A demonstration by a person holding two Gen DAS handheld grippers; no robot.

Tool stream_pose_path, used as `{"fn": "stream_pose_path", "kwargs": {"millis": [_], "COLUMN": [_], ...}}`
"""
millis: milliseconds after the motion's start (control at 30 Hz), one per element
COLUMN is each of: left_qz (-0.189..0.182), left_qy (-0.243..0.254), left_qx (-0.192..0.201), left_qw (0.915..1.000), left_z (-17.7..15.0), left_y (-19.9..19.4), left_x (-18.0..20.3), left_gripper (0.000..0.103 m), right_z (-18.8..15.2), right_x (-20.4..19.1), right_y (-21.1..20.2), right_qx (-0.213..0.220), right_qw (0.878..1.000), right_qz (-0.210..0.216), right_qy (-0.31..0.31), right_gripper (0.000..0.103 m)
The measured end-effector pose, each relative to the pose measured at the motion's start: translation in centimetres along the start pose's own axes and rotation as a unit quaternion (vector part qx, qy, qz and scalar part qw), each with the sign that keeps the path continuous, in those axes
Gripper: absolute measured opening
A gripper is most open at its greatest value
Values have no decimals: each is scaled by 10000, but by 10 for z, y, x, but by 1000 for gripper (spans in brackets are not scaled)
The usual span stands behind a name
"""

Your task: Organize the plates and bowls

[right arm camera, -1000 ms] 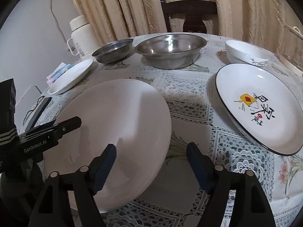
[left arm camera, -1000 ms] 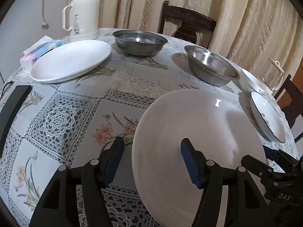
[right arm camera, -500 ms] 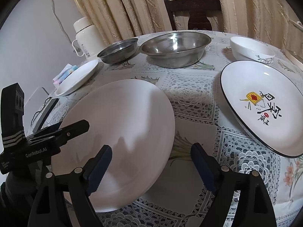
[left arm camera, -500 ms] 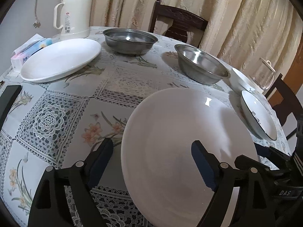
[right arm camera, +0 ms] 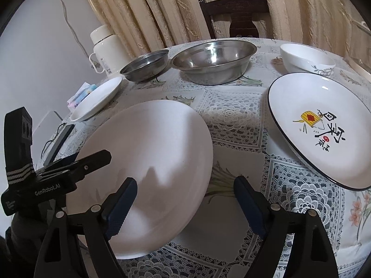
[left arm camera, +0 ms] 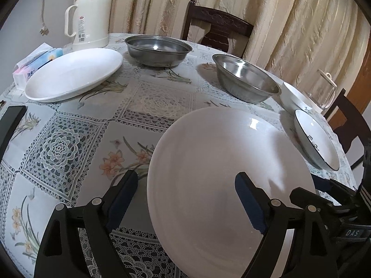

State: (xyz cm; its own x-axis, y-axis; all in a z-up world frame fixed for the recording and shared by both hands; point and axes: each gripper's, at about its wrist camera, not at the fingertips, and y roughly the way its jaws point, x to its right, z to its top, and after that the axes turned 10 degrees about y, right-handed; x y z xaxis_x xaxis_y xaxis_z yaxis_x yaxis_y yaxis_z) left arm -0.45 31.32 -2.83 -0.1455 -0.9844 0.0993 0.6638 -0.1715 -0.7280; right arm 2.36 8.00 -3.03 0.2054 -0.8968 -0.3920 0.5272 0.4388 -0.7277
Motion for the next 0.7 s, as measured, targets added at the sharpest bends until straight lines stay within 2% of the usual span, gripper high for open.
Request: {"fn": "stream_pose_path", "kwargs": {"millis": [233,533,700], "left_qz": [106,119,185], "left_qy": [-19,-255,-285], "left_qx": [11,203,294], "left_qw": [9999,9994,9990], "left_z": [-1,-5,-5], "left_y": [-1,-14,-23], "left_x": [1,-9,-17], "left_gripper": [86,86,86], "right_z": [0,-5,4], "right_x": [4,-1,-2], "right_y": [-5,-23,-38], "right_qx": [133,593,897], "right_qw": [9998,9979,9952], "right_qz": [-82,-274,-382], "right_qy": [138,31,89], "right_gripper": [88,88,88]}}
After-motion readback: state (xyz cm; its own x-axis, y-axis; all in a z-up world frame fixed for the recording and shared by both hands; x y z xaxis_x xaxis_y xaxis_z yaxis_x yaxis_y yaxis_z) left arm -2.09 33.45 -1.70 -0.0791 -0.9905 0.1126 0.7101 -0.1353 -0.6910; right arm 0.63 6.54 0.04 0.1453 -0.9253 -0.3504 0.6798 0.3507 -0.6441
